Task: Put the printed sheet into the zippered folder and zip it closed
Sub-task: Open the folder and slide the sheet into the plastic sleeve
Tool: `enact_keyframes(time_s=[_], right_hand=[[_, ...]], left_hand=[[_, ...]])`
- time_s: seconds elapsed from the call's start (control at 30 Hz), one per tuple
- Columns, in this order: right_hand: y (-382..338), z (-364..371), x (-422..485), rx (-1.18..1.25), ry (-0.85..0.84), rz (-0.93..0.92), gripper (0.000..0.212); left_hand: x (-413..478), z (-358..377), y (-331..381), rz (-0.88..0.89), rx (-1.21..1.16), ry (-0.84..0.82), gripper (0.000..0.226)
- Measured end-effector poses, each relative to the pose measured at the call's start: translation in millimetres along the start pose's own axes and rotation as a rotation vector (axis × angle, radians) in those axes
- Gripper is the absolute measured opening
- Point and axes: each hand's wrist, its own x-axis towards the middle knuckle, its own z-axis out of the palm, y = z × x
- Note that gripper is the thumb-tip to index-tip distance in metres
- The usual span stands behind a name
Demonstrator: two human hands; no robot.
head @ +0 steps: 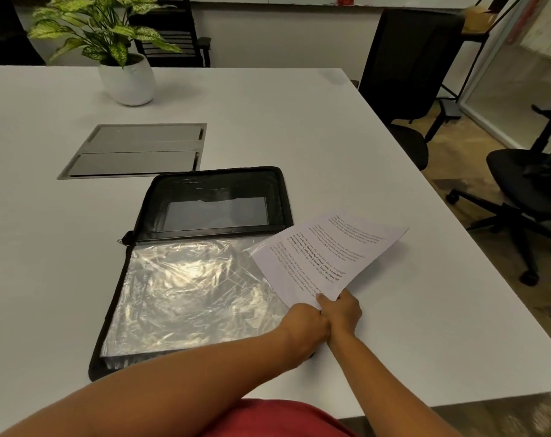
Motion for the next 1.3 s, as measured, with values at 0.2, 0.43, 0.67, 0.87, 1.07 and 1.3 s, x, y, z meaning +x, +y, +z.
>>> enact_keyframes(time_s=[0.2, 0.43, 0.67, 0.87, 1.07, 1.3], right_hand=[[-4, 0, -2, 0.017, 0.096, -0.063, 0.024], [10, 9, -11, 0.261, 0.03, 0.092, 0.024], [15, 12, -10, 0.632, -0.212, 0.306, 0.02], [18, -9, 7, 0.344, -0.537, 0.166, 0.029], [15, 5, -2, 0.449, -0.371, 0.309, 0.033], [14, -1, 2, 0.348, -0.519, 0.216, 0.034]], left_hand=[[1, -3, 1, -0.043, -0.008, 0.001, 0.039], [-5, -10, 0, -0.107, -0.108, 0.002, 0.054], [-8, -13, -10, -0.137, -0.171, 0.065, 0.035], [-2, -12, -7, -0.105, -0.004, -0.035, 0.031], [2, -10, -6, -0.126, -0.009, -0.031, 0.029], [-4, -9, -3, -0.148, -0.025, -0.029, 0.042]])
